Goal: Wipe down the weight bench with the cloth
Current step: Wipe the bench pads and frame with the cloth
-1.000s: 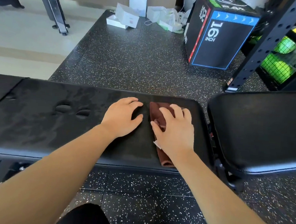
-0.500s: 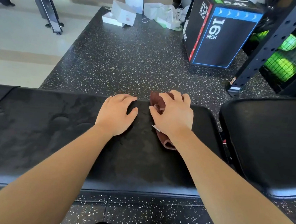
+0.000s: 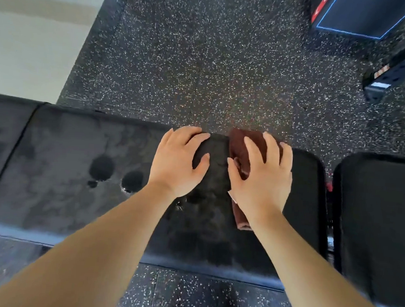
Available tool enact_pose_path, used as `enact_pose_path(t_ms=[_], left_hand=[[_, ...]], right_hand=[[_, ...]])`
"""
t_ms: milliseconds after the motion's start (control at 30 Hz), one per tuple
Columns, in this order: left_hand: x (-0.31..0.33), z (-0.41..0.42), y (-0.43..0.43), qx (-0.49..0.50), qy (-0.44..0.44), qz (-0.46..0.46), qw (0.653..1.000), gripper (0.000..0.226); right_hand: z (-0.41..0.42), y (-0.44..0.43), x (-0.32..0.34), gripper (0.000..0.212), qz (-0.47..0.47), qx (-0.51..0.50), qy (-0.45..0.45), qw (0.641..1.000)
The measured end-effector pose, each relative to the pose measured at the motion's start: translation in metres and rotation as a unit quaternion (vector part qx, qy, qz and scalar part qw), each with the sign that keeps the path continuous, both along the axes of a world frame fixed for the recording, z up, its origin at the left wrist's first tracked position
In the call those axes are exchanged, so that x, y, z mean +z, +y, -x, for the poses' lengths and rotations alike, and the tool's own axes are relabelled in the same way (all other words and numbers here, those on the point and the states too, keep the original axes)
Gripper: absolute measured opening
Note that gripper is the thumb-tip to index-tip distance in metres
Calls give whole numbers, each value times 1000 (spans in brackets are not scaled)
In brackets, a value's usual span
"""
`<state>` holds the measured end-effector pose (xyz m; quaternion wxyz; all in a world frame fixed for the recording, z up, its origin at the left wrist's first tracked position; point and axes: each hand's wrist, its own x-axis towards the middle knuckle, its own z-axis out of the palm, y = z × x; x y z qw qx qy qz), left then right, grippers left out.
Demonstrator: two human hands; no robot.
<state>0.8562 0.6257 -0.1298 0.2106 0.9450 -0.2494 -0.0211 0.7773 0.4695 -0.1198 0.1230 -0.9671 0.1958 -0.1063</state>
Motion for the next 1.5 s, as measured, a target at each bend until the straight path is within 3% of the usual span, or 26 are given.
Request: enact_pose_path(t_ms=[667, 933, 1100, 1333, 1500], left_hand=[[12, 0, -5, -4, 34, -44, 998, 43], [10, -3, -1, -22, 47, -40, 998, 44], [15, -29, 32, 13, 54, -43, 998, 43], [13, -45, 64, -32, 48, -74, 996, 44], [9, -49, 68, -34, 44, -56, 997, 42]], right_hand=[[-1, -35, 4, 45, -38, 35, 21, 998], [-30, -16, 4, 43, -66, -57, 10, 996], [-67, 10, 9, 46, -57, 9, 65, 996], [-28, 56, 7, 45, -26, 53, 34, 998], [-68, 49, 4, 42, -37, -29, 40, 998]])
